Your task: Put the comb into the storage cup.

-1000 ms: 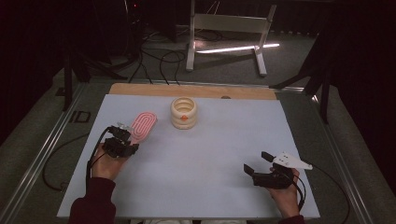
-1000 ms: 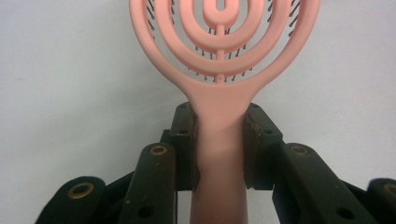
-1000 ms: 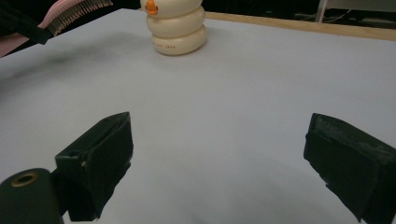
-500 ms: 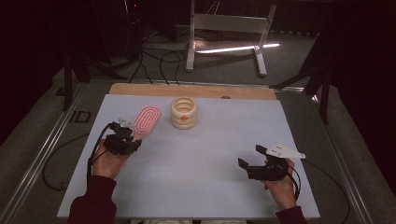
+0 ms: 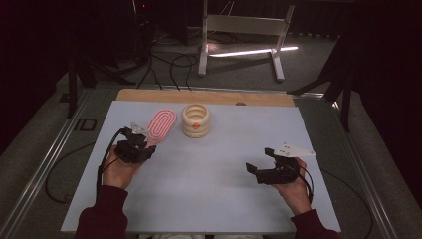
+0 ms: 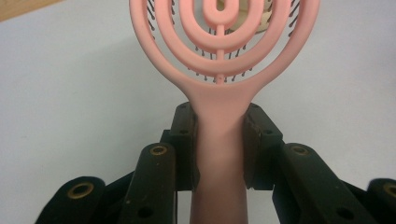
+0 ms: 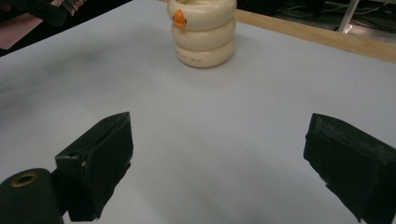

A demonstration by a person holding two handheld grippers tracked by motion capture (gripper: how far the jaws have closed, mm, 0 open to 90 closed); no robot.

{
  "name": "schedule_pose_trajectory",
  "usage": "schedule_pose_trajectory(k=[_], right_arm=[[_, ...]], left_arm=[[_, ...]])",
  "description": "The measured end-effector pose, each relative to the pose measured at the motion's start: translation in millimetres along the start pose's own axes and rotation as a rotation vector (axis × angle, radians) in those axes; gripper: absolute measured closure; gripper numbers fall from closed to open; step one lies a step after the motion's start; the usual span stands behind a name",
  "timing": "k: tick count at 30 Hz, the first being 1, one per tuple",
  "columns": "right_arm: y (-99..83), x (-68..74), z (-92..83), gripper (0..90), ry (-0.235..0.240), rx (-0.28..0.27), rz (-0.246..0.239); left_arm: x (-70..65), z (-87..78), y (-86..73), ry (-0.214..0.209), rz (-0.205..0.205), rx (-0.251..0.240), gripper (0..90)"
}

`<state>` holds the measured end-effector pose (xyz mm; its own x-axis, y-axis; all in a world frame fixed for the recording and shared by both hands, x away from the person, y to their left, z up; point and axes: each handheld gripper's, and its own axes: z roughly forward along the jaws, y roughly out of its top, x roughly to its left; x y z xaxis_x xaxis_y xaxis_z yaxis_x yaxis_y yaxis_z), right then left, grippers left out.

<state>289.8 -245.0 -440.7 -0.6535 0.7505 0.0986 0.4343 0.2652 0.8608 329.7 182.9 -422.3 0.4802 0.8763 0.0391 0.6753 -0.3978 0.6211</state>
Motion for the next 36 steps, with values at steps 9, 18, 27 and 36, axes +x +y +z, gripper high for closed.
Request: schedule_pose_trajectory(k=[9,18,27,36], right_arm=[[18.7,0.5,2.2,8.2,0.017,-0.012,-0.011],[36.9,4.3,10.8,8.2,0.034,-0.016,-0.027],[46.8,9.7,20.7,8.2,0.058,-0.034,-0.02],[59.2,10.2,26.9,8.2,0.09,-0.055,0.013]], left_arm=[[-6.2,-3.3,3.9,-0.016,0.013,-0.022,69.9],[-12.5,-5.9,8.5,-0.026,0.037,-0.032,69.9],[-19.9,-7.4,12.6,-0.033,0.06,-0.043,69.9],[-28.9,-8.5,18.7,-0.042,0.092,-0.056,69.9]])
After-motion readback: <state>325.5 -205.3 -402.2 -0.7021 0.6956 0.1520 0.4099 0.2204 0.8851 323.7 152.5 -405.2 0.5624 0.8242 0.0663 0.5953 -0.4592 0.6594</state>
